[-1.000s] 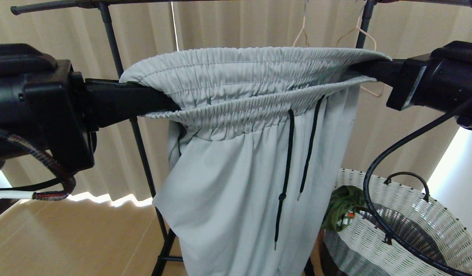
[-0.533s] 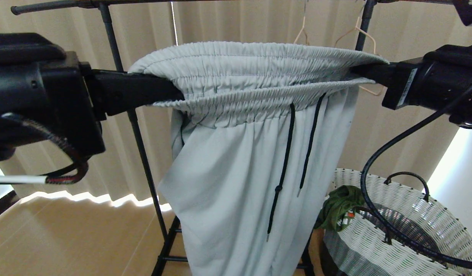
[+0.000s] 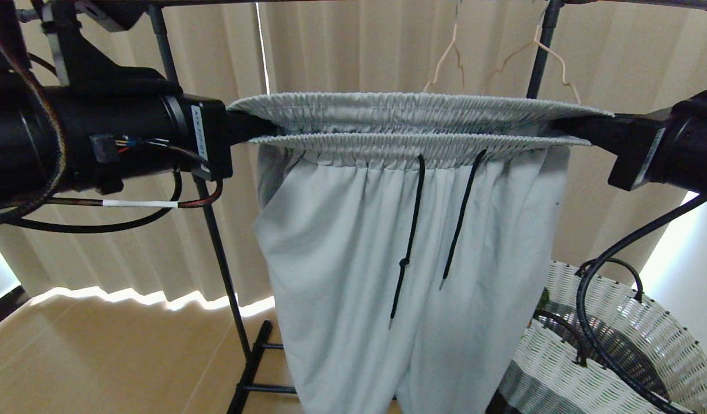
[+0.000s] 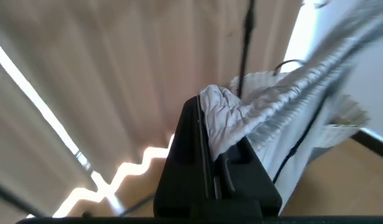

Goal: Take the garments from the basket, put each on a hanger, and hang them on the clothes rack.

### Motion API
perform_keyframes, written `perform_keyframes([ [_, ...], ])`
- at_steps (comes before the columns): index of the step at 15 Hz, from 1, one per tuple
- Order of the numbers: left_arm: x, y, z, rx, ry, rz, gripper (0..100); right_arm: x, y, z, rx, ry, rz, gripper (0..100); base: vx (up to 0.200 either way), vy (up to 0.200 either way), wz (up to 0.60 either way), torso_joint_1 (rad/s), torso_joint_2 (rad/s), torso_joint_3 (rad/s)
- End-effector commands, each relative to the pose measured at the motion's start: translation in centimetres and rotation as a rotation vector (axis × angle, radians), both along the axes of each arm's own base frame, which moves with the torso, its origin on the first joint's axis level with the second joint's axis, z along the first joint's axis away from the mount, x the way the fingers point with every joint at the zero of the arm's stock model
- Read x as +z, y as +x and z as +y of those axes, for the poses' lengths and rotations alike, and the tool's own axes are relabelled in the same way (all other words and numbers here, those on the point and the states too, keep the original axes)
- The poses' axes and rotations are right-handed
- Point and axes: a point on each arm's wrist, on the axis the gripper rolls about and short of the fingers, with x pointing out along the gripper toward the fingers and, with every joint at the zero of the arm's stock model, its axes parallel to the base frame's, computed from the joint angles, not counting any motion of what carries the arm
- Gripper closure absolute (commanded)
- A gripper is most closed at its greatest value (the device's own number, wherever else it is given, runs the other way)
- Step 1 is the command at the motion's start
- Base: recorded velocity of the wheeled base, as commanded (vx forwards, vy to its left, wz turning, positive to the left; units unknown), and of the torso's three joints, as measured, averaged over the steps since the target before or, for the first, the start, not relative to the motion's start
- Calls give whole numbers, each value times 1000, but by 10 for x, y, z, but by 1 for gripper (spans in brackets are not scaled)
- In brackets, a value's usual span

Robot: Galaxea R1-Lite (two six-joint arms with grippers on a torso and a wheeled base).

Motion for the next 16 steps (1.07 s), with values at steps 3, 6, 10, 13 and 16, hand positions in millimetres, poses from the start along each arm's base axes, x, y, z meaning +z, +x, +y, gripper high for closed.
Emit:
perform_keyframes([
  [3,-2,0,-1,2,5,5,100,0,-6,-3,0,6,-13,100,0,0,0,0,0,0],
  [6,-1,-2,0,2,2,1,100,-1,-6,-3,-2,4,-9,100,0,0,0,0,0,0],
  [10,1,-5,1,2,-4,-6,100,0,-5,-3,-2,-1,-9,100,0,0,0,0,0,0],
  [13,4,-6,1,-1,1,-21,100,0,-5,-2,0,-5,-6,100,0,0,0,0,0,0],
  [16,3,-5,1,-1,6,-18,100,-1,-5,-2,1,-4,-6,0,0,0,0,0,0,0],
])
